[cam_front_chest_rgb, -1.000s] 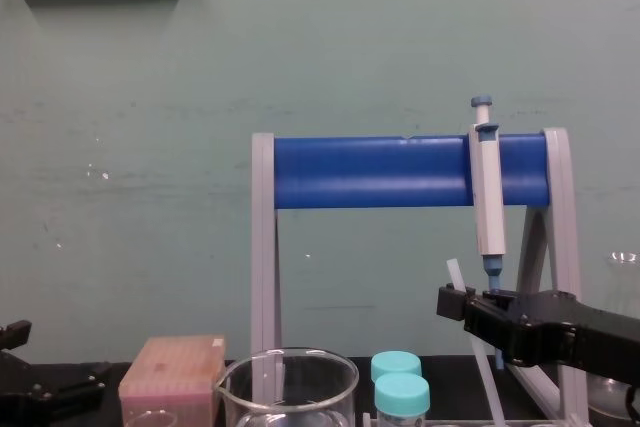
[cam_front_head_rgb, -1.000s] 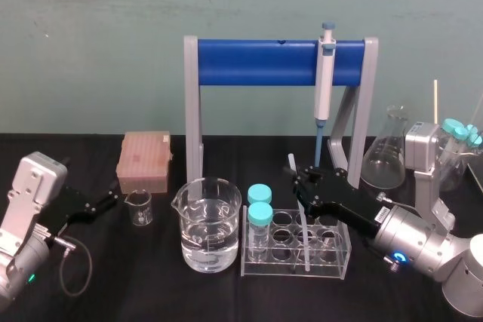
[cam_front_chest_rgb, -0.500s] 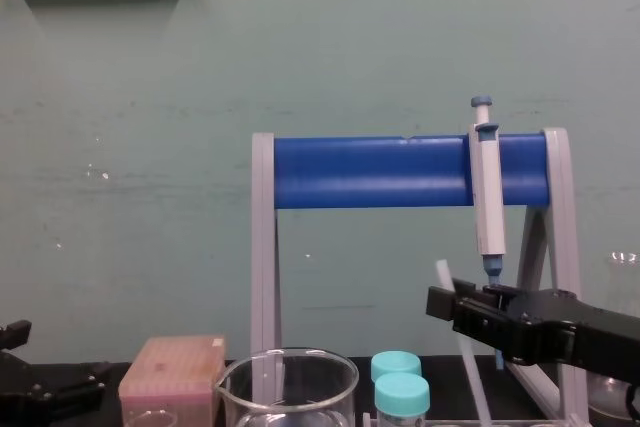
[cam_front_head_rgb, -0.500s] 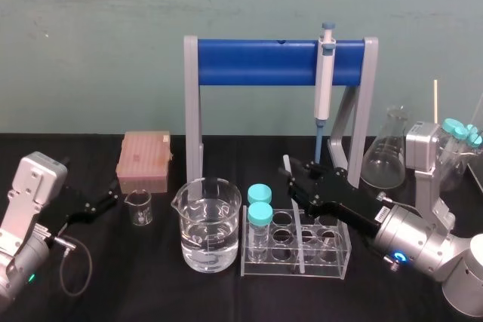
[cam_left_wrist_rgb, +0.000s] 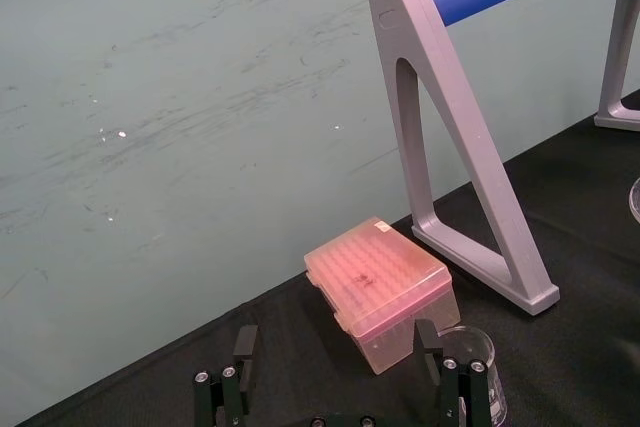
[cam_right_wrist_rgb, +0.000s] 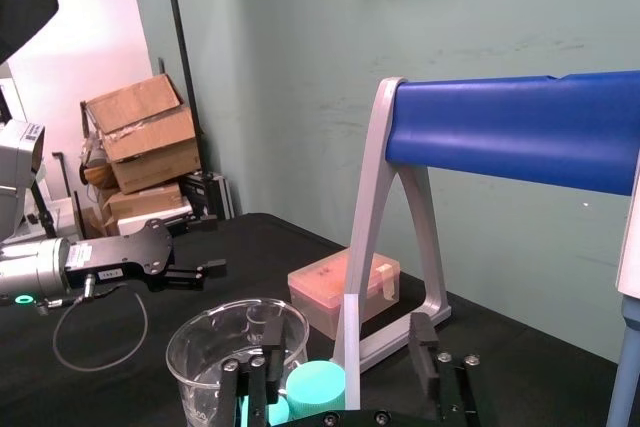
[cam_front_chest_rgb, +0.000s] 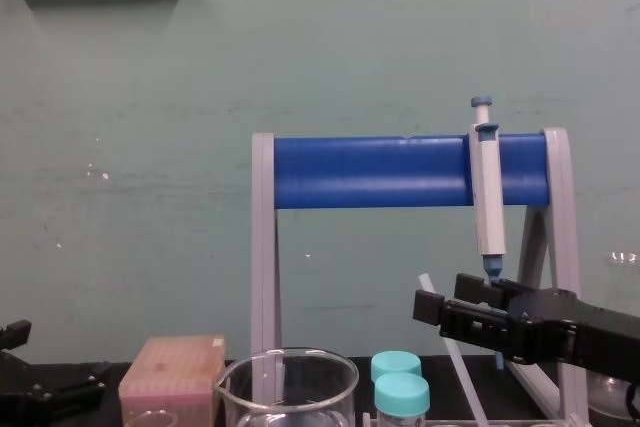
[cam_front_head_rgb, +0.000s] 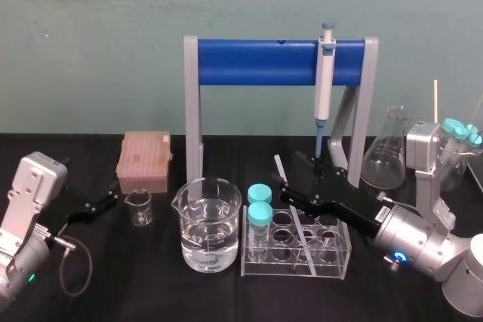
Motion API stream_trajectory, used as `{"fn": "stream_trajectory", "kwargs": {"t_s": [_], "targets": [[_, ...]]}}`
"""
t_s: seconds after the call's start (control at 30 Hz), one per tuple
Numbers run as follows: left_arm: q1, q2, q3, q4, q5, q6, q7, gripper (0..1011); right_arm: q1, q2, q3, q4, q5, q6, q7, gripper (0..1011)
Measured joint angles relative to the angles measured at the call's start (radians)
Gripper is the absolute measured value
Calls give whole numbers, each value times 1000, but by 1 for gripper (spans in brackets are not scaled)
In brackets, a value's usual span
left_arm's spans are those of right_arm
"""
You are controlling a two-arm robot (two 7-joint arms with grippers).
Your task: Pick up the stirring rod with one hand, then place it down.
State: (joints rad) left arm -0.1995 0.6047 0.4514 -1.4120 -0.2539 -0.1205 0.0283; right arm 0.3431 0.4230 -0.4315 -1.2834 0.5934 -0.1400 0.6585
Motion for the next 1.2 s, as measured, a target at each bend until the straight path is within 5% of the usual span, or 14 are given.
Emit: {"fn": "stream_trajectory", "kwargs": {"t_s": [0.3,0.6,0.8,0.93,1.2], "targets": [[0,0,0,0,0,0,0,1000,-5,22,2,-29,-21,24,-20,997],[0,0,0,0,0,0,0,1000,-86,96,43,-142,-19,82,-77,1000],[0,0,0,0,0,0,0,1000,-143,99,114,-180,-77,99,-273,1000],[0,0,0,0,0,0,0,1000,-154,75,139,-179,-171,113,-433,1000],[0,0,0,0,0,0,0,1000,-142,48,130,-147,-280,184,-551,1000]]}}
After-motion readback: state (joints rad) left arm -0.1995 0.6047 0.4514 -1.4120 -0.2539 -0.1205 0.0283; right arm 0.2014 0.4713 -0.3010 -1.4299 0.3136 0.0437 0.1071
